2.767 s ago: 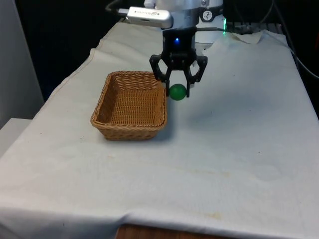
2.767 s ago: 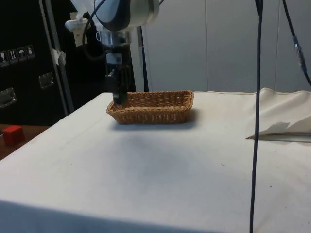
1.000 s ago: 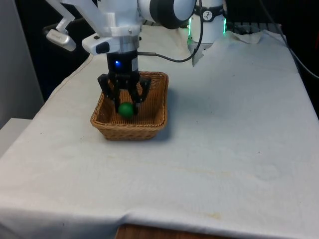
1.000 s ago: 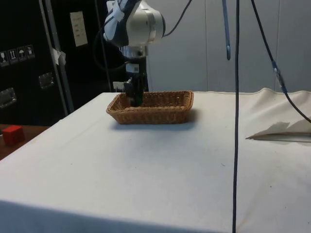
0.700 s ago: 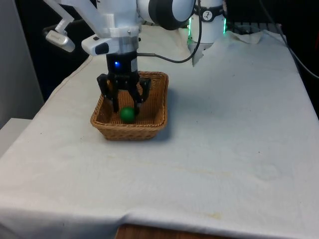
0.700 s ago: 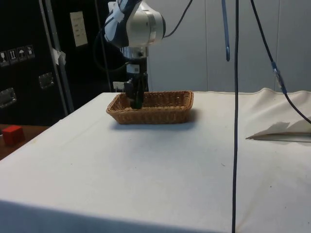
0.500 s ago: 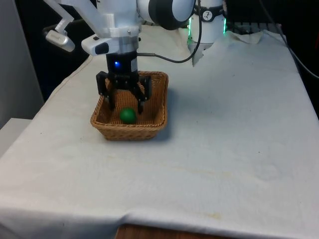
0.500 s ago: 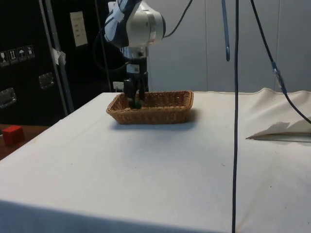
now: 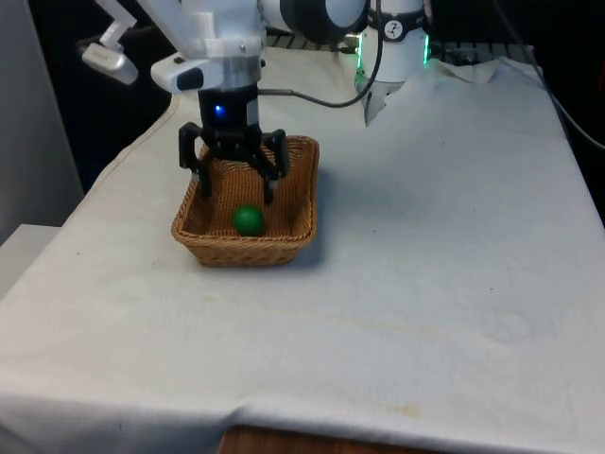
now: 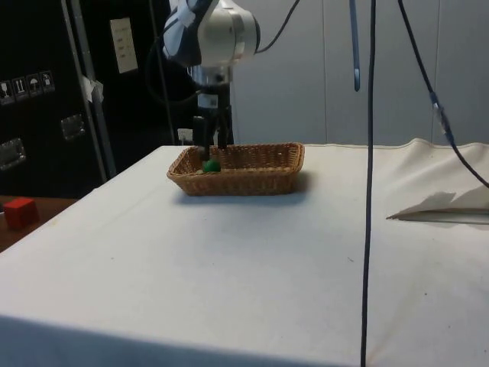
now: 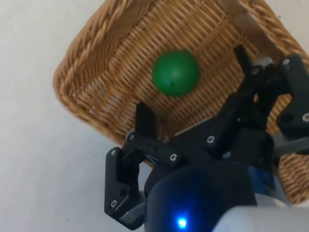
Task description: Pick up the ball and place it into the basket.
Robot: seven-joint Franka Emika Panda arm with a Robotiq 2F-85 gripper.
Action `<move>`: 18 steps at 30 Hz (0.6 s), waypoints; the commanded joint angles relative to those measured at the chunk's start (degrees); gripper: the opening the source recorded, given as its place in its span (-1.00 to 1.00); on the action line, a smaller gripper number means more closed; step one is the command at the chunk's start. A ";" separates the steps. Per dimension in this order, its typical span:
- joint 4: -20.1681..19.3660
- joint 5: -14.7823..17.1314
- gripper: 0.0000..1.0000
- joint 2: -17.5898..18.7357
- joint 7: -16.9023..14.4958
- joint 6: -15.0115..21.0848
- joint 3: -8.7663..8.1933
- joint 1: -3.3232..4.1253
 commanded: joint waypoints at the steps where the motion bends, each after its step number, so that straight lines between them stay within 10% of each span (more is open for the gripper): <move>1: -0.69 -0.86 1.00 -1.03 0.23 -0.46 -0.86 0.74; 14: -3.72 -5.61 1.00 -8.08 2.01 -2.35 -2.81 3.72; 15: -3.15 -4.70 1.00 -7.56 1.20 -2.23 -2.01 2.64; 18: -4.64 -8.48 1.00 -10.37 3.78 -2.69 -2.81 4.64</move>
